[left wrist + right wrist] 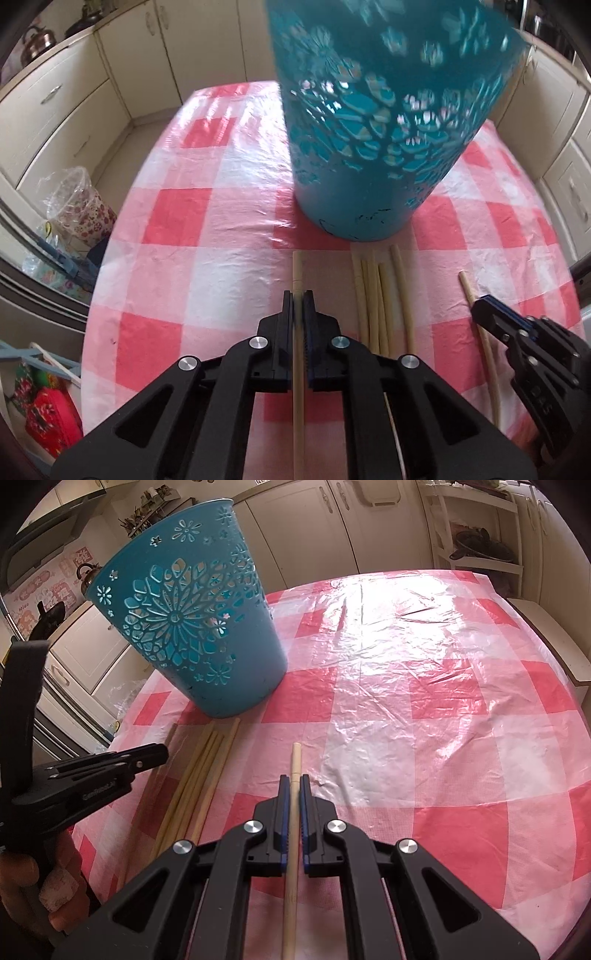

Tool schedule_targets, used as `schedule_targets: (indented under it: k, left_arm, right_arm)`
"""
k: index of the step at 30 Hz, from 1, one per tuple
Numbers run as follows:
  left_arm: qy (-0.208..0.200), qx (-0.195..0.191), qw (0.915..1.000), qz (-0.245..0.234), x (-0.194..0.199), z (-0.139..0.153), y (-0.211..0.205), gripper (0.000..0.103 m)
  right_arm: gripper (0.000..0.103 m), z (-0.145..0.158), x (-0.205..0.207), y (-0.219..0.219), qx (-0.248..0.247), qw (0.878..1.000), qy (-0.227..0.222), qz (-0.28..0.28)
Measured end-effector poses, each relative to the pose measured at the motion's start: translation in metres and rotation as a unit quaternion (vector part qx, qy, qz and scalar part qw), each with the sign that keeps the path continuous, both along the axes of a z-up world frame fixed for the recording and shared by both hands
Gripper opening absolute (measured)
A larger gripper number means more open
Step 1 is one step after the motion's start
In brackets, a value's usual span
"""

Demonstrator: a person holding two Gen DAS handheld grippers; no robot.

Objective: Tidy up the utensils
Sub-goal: 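Grasp a chopstick from the bundle with the left gripper, then lift the chopstick with the left gripper and drop it into the basket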

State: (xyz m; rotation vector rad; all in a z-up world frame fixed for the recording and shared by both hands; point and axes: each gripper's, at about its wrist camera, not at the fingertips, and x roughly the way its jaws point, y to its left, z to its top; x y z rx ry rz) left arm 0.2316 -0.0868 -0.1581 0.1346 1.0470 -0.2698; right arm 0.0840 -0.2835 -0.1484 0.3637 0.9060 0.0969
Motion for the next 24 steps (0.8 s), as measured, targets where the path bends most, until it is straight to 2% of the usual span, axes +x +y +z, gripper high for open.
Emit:
schedule_targets:
  k: [2,6,11,14,18,20,24]
  left_arm:
    - [-0.020,-0.024,0.9995,0.003,-0.010,0.015,0.013,0.005]
    - [-0.071,-0.078,0.9943,0.010,-0.026,0.065,0.042,0.005]
    - [-0.144,-0.149,0.9783,0.001,-0.033,0.141,0.056,0.005]
    - [-0.188,-0.183,0.9650,-0.003,-0.029,0.180,0.054,0.005]
    - [-0.226,-0.199,0.9536,0.000,-0.013,0.209,0.039,0.005]
    - [-0.238,-0.201,0.9501,0.006,-0.005,0.218,0.030,0.005]
    - [-0.276,-0.208,0.9377,0.035,0.021,0.230,0.016,0.005]
  right_arm:
    - [0.006,0.000,0.000,0.000,0.000,1.000,0.000,0.000]
    - [0.006,0.000,-0.001,0.000,-0.003,1.000,-0.001,-0.001]
    - [0.006,0.001,-0.002,0.003,-0.008,1.000,-0.001,-0.002]
    - [0.006,0.001,-0.002,0.004,-0.008,1.000,-0.001,-0.002]
    - [0.006,0.000,-0.002,0.001,0.001,1.000,-0.002,-0.003]
    - [0.006,-0.001,-0.002,-0.001,0.006,1.000,-0.002,-0.003]
    - [0.006,-0.001,-0.003,-0.002,0.010,1.000,-0.003,-0.004]
